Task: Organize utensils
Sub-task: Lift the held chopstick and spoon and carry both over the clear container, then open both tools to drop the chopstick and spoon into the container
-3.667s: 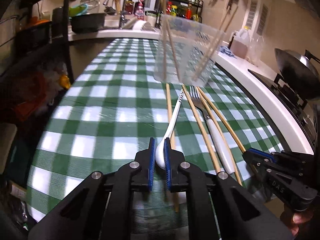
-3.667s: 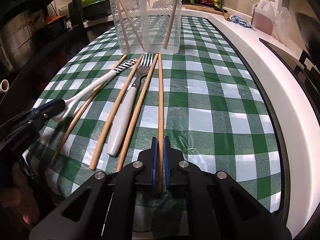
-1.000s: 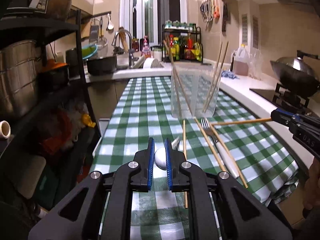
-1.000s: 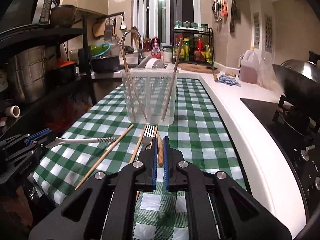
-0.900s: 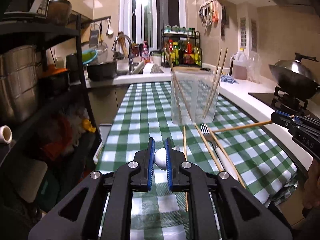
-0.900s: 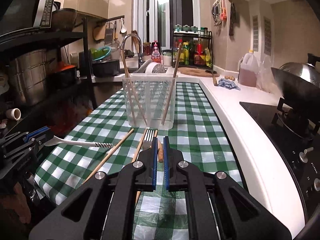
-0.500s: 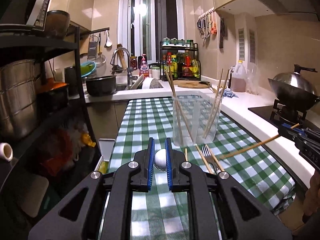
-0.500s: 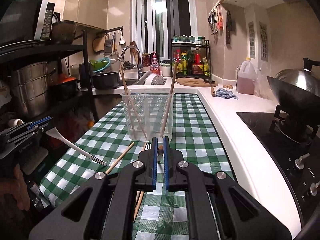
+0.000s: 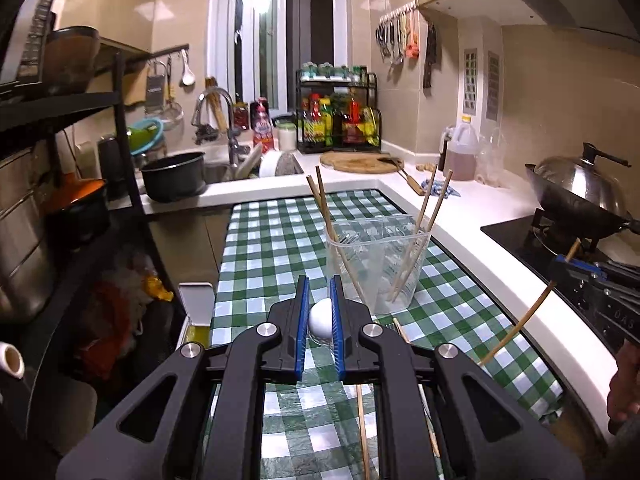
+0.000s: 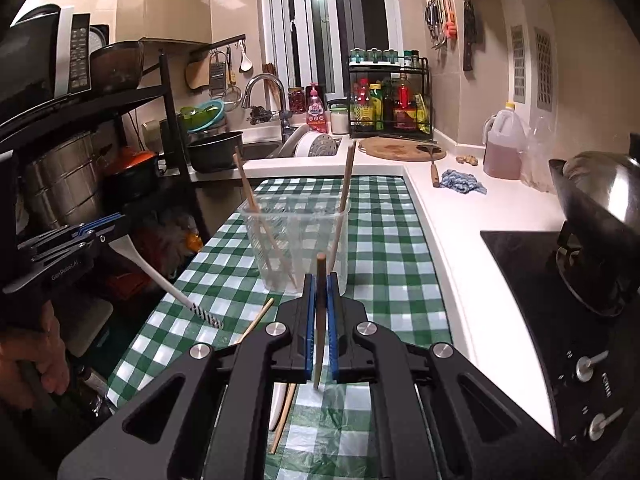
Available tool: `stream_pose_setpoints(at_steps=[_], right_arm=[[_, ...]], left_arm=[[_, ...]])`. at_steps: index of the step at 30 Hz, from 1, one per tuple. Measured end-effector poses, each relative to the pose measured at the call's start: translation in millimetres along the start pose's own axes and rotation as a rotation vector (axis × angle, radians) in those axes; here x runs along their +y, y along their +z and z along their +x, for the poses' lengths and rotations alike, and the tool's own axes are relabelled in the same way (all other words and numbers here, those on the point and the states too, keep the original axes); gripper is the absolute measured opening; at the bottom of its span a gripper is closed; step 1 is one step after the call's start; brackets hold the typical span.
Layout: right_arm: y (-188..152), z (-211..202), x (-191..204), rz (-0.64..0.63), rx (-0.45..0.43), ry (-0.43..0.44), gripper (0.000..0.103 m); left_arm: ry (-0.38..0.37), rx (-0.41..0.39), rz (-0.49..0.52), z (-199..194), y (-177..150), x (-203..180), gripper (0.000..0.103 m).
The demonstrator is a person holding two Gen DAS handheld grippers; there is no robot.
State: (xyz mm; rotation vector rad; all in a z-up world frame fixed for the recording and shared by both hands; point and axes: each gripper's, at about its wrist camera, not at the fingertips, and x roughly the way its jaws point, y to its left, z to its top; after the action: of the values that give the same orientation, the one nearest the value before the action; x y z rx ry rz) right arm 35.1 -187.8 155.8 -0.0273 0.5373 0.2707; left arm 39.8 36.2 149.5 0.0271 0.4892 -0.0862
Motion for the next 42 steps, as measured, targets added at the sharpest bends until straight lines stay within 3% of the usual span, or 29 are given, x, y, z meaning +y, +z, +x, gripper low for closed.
stream_pose_setpoints(at_steps=[4,10,17,23,30,42], right_arm=[[21.1,1.8,-3.0,0.009,0.005,0.004,0.006],[51.9,3.2,-0.5,0.005,-0.025,0.003,0.006],[110.7,9.6,2.5,0.004,-0.095,-0.006,0.006],[165.2,15.8,7.0,0.010,-0.220,-0.018,0.006],[181.2,59.0,4.8,0.031,-0.239,-0.028,0.006],[133.7,140.0,3.0,0.010,-0.086,-0.017,0.006]], left_arm=[[-0.027,0.064,0.009,8.2,24.3,4.1,0.011],[-0.045,0.089,0.044,13.8,57.9,6.7,0.011],[-0.071,0.038,0.056,18.4,117.8,12.9,0.011],[-0.097,-0.034,0.036,31.7,160.5,14.7,0.011],[-0.124,0.022,0.033,91.2,154.9,6.0,0.011],[-0.140,0.122,0.066,161.7,109.3,-11.4,0.010]])
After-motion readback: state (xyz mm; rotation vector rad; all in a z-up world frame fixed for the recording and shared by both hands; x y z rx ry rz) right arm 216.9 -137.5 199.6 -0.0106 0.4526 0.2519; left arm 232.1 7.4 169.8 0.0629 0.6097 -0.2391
